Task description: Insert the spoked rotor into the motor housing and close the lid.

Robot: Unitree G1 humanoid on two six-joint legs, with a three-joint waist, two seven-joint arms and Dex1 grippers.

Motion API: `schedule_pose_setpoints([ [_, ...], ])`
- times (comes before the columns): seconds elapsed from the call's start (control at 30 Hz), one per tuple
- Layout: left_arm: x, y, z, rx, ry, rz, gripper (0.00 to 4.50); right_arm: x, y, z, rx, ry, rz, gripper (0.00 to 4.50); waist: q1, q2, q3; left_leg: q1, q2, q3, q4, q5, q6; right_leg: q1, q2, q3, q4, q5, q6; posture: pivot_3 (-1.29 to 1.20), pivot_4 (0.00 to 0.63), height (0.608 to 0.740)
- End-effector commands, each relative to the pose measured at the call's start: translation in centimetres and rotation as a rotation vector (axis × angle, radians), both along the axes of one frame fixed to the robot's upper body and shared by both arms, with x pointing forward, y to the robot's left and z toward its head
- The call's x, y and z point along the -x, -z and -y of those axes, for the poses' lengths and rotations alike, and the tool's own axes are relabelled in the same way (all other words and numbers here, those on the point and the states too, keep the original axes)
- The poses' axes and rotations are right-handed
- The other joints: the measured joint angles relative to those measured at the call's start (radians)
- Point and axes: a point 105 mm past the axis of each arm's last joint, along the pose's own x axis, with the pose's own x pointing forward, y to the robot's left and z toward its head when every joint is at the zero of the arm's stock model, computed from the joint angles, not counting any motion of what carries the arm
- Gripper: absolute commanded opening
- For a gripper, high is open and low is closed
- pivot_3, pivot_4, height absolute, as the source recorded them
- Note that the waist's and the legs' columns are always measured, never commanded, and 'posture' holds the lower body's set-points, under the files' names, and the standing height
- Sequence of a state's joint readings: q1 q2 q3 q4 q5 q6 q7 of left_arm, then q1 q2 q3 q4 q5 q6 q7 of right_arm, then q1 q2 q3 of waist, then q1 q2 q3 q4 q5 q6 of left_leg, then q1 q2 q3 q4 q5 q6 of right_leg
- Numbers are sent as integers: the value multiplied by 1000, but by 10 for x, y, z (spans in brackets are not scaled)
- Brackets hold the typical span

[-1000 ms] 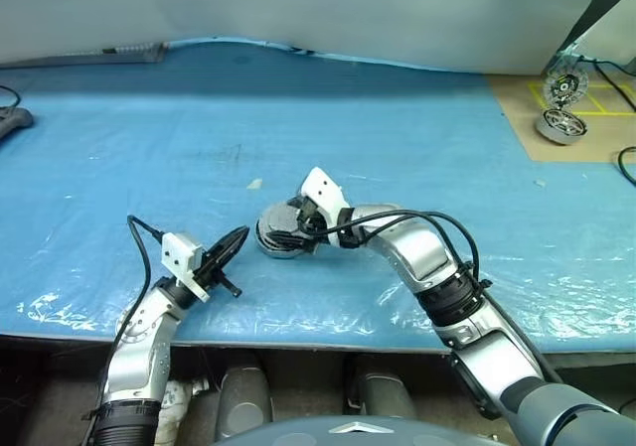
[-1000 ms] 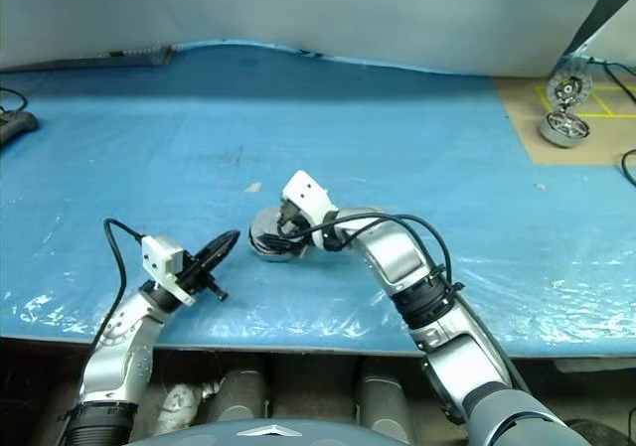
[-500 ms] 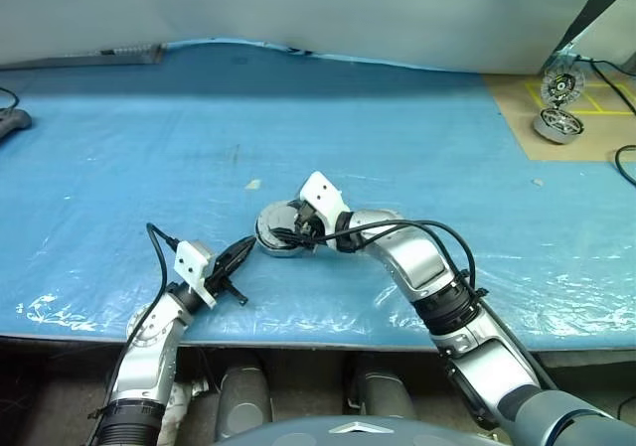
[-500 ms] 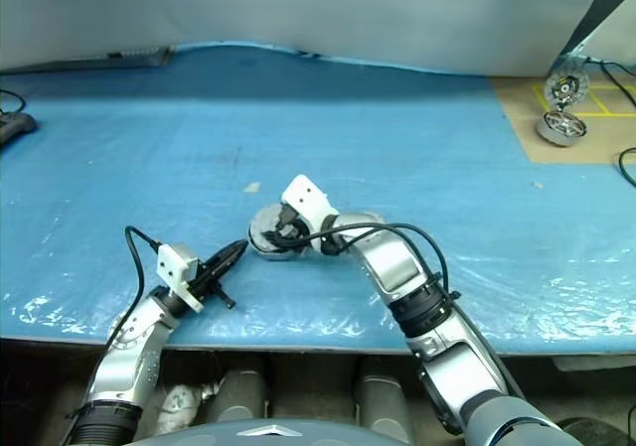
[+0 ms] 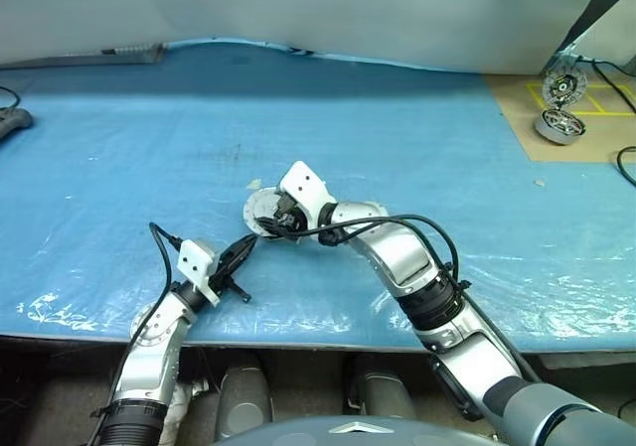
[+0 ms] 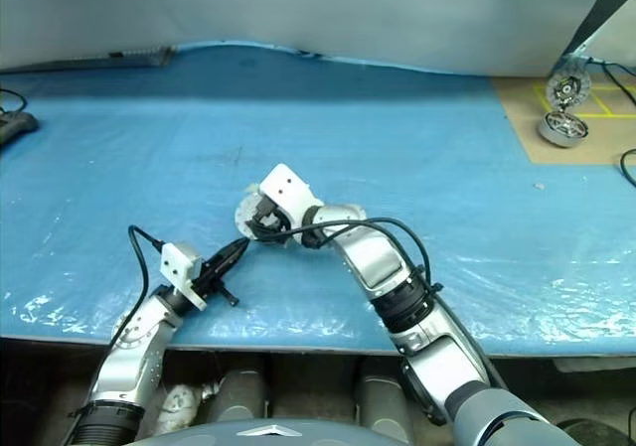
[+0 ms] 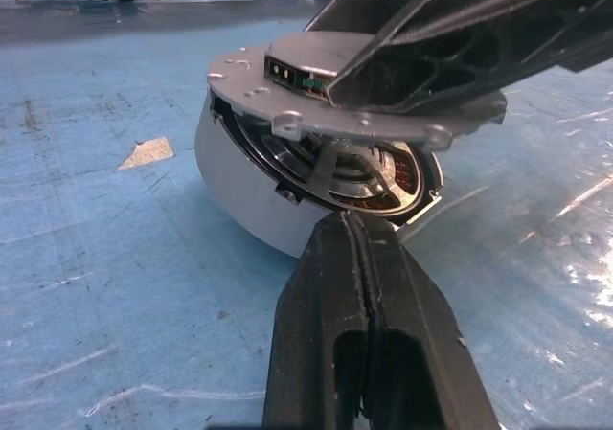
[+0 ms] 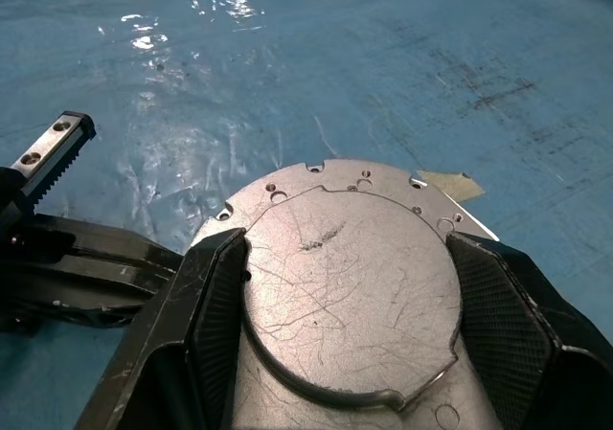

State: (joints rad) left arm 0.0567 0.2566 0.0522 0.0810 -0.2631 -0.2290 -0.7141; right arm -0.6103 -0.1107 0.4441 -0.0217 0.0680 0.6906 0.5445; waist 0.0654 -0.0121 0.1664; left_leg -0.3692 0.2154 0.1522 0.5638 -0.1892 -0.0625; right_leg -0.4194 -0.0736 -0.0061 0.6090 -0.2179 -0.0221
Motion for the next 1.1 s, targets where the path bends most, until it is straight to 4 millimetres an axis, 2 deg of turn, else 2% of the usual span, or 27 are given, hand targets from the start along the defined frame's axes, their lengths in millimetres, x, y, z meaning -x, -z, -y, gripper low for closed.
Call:
schedule_pose_setpoints([
  [0.03,0,-8,0,7,-12,35,0,1,22,3,33,0,-45,2985,0,0,0,0,0,0,0,0,0,0,0,0,0,0,0,0,150,740],
  [0.33,-2,-10,3,13,-26,40,0,-18,34,4,36,45,-62,2985,-14,1,-1,4,0,0,4,0,0,1,0,3,7,-2,-3,0,150,740],
  [0.5,1,-9,5,24,-15,29,0,-18,38,7,40,32,-90,2985,-15,1,-1,5,0,0,8,0,0,1,0,5,11,-2,-3,0,150,740],
  [0.9,1,-14,-7,31,-81,29,0,-14,34,6,40,-1,-109,2985,-16,1,-2,4,0,0,8,0,0,1,0,5,10,-2,-3,0,150,740],
  [1.0,2,-14,-6,29,-78,31,0,-15,30,6,42,-14,-103,2985,-16,1,-1,4,-1,0,8,0,0,1,0,5,9,-2,-3,0,150,740],
  [1.1,7,-13,0,32,-64,28,0,-17,15,5,44,-39,-93,2985,-17,1,-1,3,0,0,7,0,0,1,0,5,9,-2,-3,0,150,740],
])
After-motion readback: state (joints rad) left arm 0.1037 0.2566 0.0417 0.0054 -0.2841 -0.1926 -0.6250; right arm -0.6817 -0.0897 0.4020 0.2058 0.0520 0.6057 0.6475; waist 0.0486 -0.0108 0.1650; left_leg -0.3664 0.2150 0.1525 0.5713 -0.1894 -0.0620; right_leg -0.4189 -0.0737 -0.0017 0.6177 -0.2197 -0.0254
